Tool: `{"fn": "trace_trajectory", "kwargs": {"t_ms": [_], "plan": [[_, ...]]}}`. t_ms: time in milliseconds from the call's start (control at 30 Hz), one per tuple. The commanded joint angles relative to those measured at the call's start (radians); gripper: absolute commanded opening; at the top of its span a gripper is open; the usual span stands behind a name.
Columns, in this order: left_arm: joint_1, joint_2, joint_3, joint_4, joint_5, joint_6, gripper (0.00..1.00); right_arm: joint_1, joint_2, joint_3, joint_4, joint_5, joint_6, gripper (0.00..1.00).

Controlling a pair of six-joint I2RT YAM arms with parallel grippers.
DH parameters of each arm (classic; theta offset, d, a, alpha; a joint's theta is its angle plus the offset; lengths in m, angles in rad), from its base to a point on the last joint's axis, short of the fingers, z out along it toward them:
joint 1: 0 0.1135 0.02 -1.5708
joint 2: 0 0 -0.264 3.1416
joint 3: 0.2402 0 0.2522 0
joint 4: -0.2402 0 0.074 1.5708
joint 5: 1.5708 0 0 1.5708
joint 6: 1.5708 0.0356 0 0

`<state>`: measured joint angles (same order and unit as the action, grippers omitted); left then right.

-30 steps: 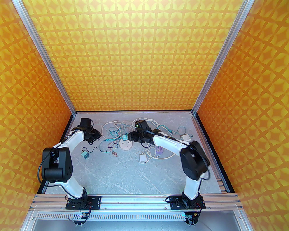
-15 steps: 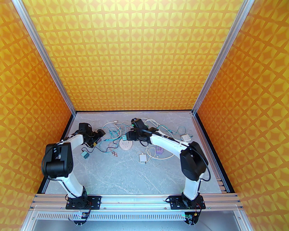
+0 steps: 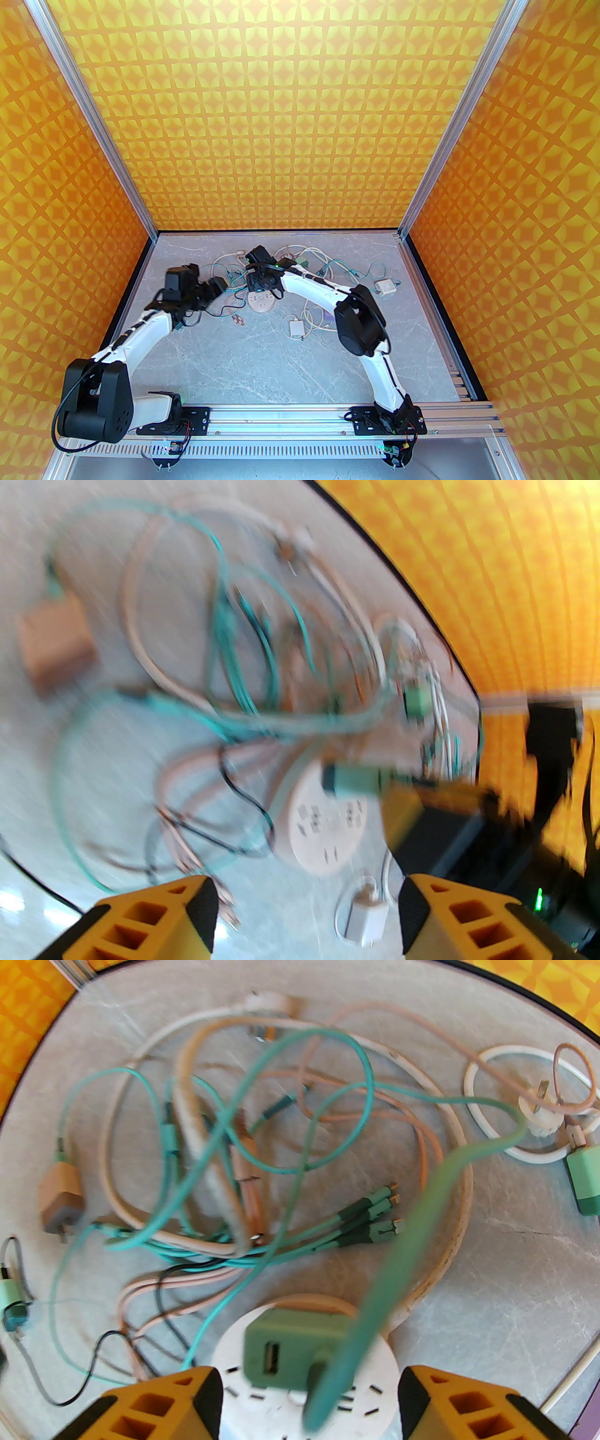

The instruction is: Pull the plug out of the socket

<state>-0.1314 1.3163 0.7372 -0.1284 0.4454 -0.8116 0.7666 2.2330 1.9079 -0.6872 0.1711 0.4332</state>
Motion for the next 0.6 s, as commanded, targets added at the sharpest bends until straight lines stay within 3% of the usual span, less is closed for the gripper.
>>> {"fn": "trace_trajectory", "kwargs": {"t_ms": [0, 100, 300, 567], "plan": [[-0.026, -0.031, -0.039, 0.088, 0.011, -0.061, 0.64, 0.012, 0.04, 0.054, -0.055, 0.052, 0.018, 0.65], [-0.041, -0.031, -0.085, 0.138, 0.012, -0.098, 0.58, 0.02, 0.072, 0.089, -0.062, 0.064, 0.017, 0.63], [-0.073, -0.008, -0.151, 0.237, 0.012, -0.162, 0.15, 0.028, 0.128, 0.149, -0.09, 0.098, 0.019, 0.61], [-0.141, 0.133, -0.158, 0.418, 0.011, -0.27, 0.0, 0.03, 0.175, 0.205, -0.113, 0.111, 0.007, 0.54]]}}
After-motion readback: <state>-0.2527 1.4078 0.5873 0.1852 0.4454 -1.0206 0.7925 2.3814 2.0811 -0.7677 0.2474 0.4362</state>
